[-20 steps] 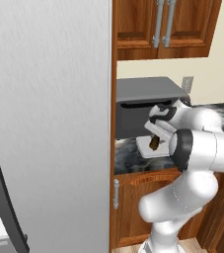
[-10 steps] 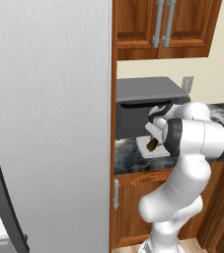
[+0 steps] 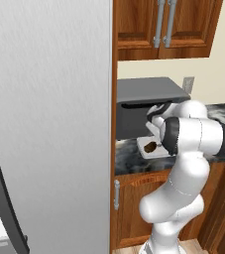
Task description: Take the eggplant and sweet potato out of the freezer and place them in the tupperware container on the counter. Then put the tupperware containing the vegetables back in the freezer.
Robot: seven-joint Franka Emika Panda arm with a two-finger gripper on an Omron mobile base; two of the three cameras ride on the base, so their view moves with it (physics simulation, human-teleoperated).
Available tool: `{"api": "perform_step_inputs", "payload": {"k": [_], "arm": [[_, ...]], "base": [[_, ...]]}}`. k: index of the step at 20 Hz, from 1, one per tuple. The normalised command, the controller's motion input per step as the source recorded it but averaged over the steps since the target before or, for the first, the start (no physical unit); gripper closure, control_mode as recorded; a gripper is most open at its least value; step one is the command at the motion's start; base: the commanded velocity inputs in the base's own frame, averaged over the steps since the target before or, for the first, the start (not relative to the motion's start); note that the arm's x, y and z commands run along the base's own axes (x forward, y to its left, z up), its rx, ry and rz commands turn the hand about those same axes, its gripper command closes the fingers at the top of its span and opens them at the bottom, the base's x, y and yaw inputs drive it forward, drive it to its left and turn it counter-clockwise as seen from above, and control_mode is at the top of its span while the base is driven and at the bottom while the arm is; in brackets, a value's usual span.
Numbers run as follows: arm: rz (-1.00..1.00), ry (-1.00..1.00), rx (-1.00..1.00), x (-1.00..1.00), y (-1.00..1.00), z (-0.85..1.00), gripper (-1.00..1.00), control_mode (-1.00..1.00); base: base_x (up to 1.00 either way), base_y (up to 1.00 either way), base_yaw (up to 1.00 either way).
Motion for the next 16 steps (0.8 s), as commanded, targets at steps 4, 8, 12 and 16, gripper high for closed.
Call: {"api": "perform_step_inputs", "payload": {"k": [4,8,12,16], "arm": [[0.00,-0.08,0.06,-0.78,-0.01,0.54,-1.00,-1.00],[0.10,-0.27,0.00,-1.00,0.06,1.00,-1.00,-1.00],[0.18,-0.24,-0.10,-1.00,0.26,1.00,-1.00,-1.00],[0.17,-0.20,-0.31,-1.00,0.22,1.00,-1.00,-1.00]], "base": [[0.00,0.00,0.00],[0.00,0.00,0.00],[0.00,0.00,0.00],[0.00,0.00,0.00]]}}
